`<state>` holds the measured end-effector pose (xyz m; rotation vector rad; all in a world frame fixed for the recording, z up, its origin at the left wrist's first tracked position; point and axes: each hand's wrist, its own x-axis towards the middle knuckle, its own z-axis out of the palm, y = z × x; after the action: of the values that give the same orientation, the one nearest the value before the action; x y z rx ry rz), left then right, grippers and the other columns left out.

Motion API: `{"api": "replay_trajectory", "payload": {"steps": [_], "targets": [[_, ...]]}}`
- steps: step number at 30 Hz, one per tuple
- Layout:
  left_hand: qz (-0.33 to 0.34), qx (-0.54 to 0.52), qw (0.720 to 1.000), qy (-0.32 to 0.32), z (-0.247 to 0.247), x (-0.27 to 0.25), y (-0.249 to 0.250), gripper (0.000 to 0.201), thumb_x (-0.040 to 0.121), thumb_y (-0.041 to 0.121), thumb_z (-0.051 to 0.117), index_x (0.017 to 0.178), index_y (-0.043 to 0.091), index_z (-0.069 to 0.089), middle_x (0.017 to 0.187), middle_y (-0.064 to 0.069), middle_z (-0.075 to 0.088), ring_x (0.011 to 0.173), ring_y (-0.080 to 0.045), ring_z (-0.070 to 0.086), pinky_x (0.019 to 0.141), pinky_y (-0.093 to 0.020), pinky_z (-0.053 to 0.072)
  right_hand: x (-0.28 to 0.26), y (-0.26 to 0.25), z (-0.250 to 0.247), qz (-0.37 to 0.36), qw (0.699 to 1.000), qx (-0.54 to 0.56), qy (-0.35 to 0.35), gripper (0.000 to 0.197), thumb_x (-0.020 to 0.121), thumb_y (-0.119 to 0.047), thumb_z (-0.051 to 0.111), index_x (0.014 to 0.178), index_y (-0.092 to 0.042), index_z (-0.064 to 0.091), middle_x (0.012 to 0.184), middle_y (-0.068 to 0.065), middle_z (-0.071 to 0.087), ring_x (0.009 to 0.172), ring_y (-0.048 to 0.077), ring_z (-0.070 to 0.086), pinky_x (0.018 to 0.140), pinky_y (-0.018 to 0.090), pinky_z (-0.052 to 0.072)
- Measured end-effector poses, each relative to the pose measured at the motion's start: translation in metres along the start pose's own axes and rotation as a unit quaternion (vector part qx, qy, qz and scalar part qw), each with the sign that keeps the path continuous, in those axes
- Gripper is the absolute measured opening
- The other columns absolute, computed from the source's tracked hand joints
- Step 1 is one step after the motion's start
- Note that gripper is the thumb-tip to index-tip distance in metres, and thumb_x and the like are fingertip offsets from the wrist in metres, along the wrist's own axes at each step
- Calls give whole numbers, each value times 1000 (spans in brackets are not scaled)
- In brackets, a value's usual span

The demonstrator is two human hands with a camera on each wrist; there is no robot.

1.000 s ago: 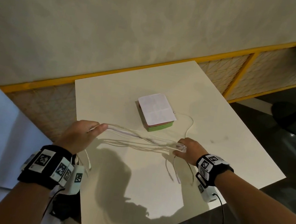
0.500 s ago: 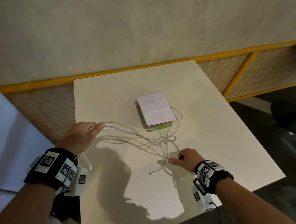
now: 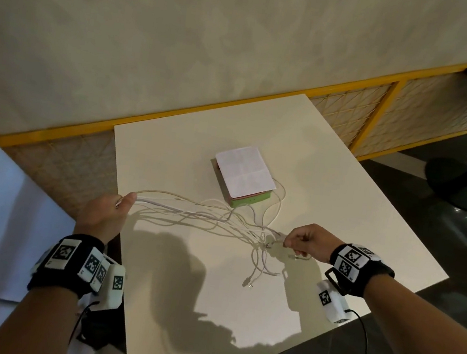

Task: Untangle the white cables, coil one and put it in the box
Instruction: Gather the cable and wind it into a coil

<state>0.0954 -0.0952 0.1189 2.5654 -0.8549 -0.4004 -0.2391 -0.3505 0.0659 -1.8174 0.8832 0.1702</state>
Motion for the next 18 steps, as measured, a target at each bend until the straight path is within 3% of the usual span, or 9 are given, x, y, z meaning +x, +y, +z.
{"api": "replay_trajectory", "payload": {"steps": [3, 6, 8, 10, 12, 14, 16, 18], "targets": [[-11, -20, 999, -27, 4, -6, 7, 57, 98, 44, 34, 65, 0, 51, 69, -20, 54, 77, -36, 53, 69, -39, 36, -1, -3, 4, 11, 999, 39, -12, 19, 88, -11, 58, 73, -13, 69, 53, -5, 62, 50, 13, 52, 59, 27, 44], [-10, -30, 999, -36, 11, -9, 12, 61, 98, 43, 35, 70, -9, 50, 77, -32, 56, 78, -39, 53, 70, -40, 38, 1, -6, 22, 45, 995, 84, -31, 16, 93, -10, 48, 88, -8, 63, 52, 1, 61, 45, 17, 51, 53, 26, 45], [-2, -32, 999, -35, 15, -10, 14, 61, 99, 41, 36, 70, -11, 50, 78, -35, 54, 79, -40, 54, 71, -40, 39, 3, -7, 36, 72, 991, 105, -43, 20, 92, -5, 43, 106, -16, 53, 58, 4, 62, 43, 18, 53, 49, 25, 45], [16, -27, 999, -34, 16, -11, 17, 56, 99, 39, 37, 61, -3, 43, 67, -29, 46, 74, -40, 52, 68, -40, 37, 7, -8, 47, 95, 987, 111, -64, 42, 87, 2, 40, 115, -30, 43, 68, 7, 64, 46, 21, 55, 48, 25, 49], [26, -20, 999, -35, 17, -12, 20, 54, 99, 39, 37, 58, 3, 39, 62, -21, 43, 71, -38, 50, 67, -40, 37, 12, -11, 55, 108, 985, 96, -91, 50, 82, 7, 35, 109, -33, 50, 67, 7, 60, 46, 21, 51, 50, 27, 51], [32, -16, 999, -34, 17, -12, 22, 53, 99, 39, 38, 58, 4, 38, 62, -20, 42, 71, -38, 49, 67, -41, 37, 15, -17, 61, 113, 984, 80, -113, 46, 79, 7, 33, 98, -23, 62, 63, 4, 56, 49, 17, 47, 55, 27, 47], [38, -18, 999, -33, 17, -13, 24, 53, 99, 37, 39, 57, 5, 36, 62, -19, 40, 69, -36, 46, 66, -40, 36, 18, -23, 64, 111, 982, 76, -130, 42, 78, 7, 31, 83, -15, 66, 65, 6, 55, 59, 18, 48, 58, 25, 39], [42, -17, 998, -31, 17, -14, 24, 52, 99, 36, 39, 57, 5, 35, 61, -19, 39, 66, -33, 43, 64, -39, 33, 20, -23, 67, 101, 983, 57, -142, 44, 77, 9, 30, 73, -16, 66, 75, 8, 61, 73, 19, 55, 61, 24, 38]]}}
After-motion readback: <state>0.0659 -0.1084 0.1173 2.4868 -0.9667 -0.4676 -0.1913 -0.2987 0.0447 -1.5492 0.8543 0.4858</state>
